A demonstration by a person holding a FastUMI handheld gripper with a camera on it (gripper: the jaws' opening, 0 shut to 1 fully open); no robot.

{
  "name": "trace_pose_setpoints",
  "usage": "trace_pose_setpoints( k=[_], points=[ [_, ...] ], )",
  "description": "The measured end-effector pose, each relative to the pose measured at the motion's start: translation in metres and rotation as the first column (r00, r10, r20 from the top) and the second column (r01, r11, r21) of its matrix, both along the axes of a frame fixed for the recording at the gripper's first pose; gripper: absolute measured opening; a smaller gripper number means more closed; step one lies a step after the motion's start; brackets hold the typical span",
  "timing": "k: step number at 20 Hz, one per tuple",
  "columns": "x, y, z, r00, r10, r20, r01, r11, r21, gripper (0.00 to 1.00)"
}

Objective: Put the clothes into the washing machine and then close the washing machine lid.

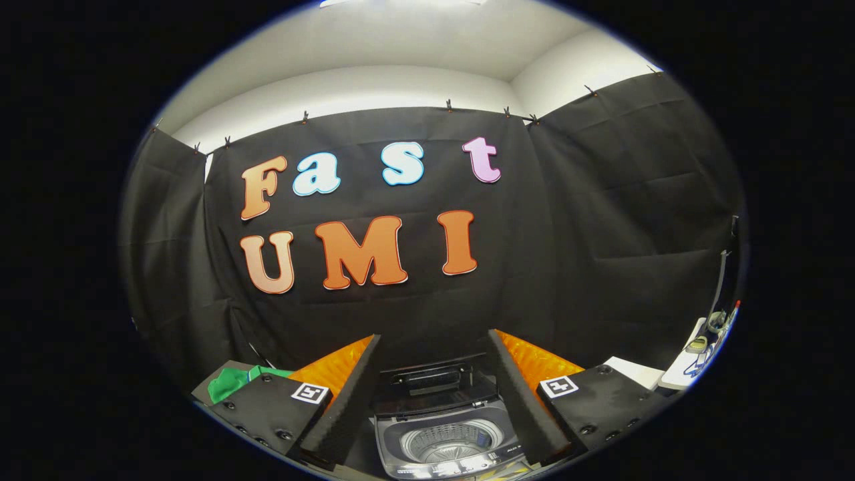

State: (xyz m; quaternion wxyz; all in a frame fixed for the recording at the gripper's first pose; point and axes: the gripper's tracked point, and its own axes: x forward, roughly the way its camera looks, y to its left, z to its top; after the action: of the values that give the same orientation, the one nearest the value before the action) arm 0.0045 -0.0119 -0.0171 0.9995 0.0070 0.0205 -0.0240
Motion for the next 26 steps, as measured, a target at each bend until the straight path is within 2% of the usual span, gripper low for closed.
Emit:
trace_pose_setpoints(
  k=[4,9,12,16,19,26],
  points=[
    [0.010,0.014,-0.014,1.000,0.014,-0.026,-0.013,1.000,0.027,0.99],
    [0.033,0.076,-0.048,0.988,0.118,-0.101,-0.115,0.993,0.029,0.99],
    [0.042,0.126,-0.064,0.969,0.202,-0.144,-0.199,0.979,0.038,0.99],
    [0.051,0.194,-0.089,0.927,0.307,-0.214,-0.308,0.951,0.033,0.99],
    [0.051,0.239,-0.113,0.882,0.377,-0.283,-0.386,0.922,0.025,0.99],
    [0.044,0.318,-0.168,0.783,0.463,-0.416,-0.503,0.864,0.017,0.99]
  ],
)
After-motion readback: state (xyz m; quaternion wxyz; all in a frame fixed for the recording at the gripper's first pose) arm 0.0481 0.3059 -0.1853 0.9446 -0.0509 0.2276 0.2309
